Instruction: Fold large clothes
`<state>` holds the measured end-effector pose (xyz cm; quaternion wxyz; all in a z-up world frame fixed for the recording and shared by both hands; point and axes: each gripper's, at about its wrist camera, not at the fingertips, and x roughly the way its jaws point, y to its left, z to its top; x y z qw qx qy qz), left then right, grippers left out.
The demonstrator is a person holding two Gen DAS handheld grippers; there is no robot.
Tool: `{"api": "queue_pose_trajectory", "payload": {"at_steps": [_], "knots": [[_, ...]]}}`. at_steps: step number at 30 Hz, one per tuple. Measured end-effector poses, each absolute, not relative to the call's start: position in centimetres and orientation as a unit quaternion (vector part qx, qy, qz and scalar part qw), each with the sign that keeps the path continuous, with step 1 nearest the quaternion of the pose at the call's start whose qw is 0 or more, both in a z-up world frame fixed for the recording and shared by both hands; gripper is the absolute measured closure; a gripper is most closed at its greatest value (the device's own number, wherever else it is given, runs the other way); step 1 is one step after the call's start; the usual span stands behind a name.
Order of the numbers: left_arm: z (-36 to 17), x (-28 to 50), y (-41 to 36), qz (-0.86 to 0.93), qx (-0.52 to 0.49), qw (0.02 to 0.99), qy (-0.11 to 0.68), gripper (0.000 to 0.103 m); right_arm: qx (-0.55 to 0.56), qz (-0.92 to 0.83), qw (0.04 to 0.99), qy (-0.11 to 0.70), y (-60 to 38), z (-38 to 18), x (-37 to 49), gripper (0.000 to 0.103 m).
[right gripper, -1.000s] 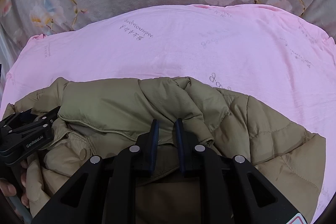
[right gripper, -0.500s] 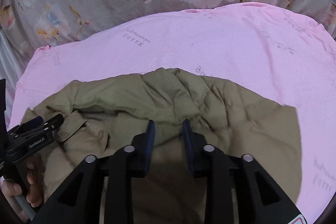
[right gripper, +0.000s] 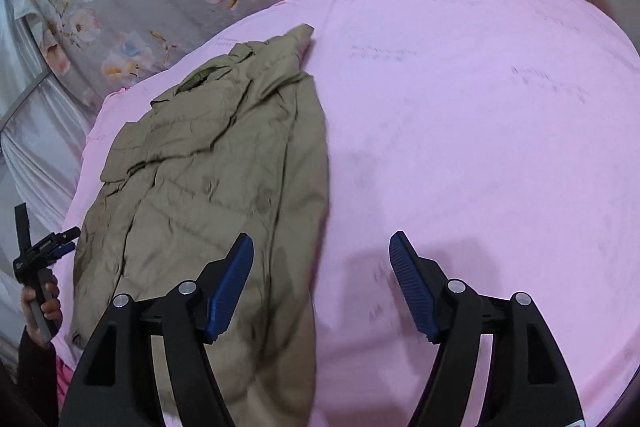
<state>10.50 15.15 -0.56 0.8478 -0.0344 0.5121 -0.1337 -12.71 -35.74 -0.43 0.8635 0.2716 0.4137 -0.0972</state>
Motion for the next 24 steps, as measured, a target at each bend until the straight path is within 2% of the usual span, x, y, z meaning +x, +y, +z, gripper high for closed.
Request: {"api": "queue_pose_trajectory", "payload": {"at_steps": [5, 7, 9, 14, 16, 17, 18, 19, 20, 21, 24], "knots": [[-2.3, 5.2, 18.5, -0.146, -0.12, 0.818, 0.544, 0.008, 0.325, -0.046, 0.846, 0.42, -33.2, -2.0, -18.0, 0.033], [-2.1, 3.7, 18.3, -0.151, -0.122, 0.822, 0.535, 0.008, 0.325, -0.027, 0.843, 0.427, -31.7, -2.6, -18.4, 0.032], [-2.0, 2.6, 17.8, -0.172, -0.138, 0.815, 0.535, 0.008, 0.316, -0.019, 0.85, 0.42, -30.1, -2.7, -18.5, 0.027], [-2.2, 1.1, 15.3, -0.21, -0.141, 0.807, 0.533, 0.009, 0.324, 0.015, 0.855, 0.404, -28.0, -2.8, -18.1, 0.026], [-2.2, 1.1, 14.4, -0.215, -0.128, 0.809, 0.532, 0.014, 0.322, 0.019, 0.858, 0.399, -27.6, -2.7, -17.8, 0.036], [-2.0, 1.0, 13.8, -0.21, -0.114, 0.812, 0.533, 0.027, 0.324, 0.021, 0.858, 0.398, -27.5, -2.8, -17.7, 0.054], [-2.0, 0.9, 13.6, -0.209, -0.105, 0.814, 0.532, 0.046, 0.325, 0.021, 0.857, 0.399, -27.6, -2.8, -17.6, 0.073], [-1.8, 0.7, 13.5, -0.205, -0.096, 0.817, 0.53, 0.053, 0.329, 0.02, 0.857, 0.396, -27.6, -2.8, -17.6, 0.077], [-1.3, 0.6, 13.6, -0.2, -0.089, 0.823, 0.525, 0.072, 0.335, 0.022, 0.859, 0.388, -27.8, -2.6, -17.9, 0.083], [-0.6, 0.3, 13.9, -0.197, -0.087, 0.828, 0.518, 0.086, 0.339, 0.024, 0.864, 0.372, -27.9, -2.1, -18.3, 0.087], [2.2, -0.8, 15.6, -0.214, -0.114, 0.838, 0.489, 0.095, 0.326, 0.039, 0.888, 0.322, -27.9, 1.1, -19.9, 0.092]]}}
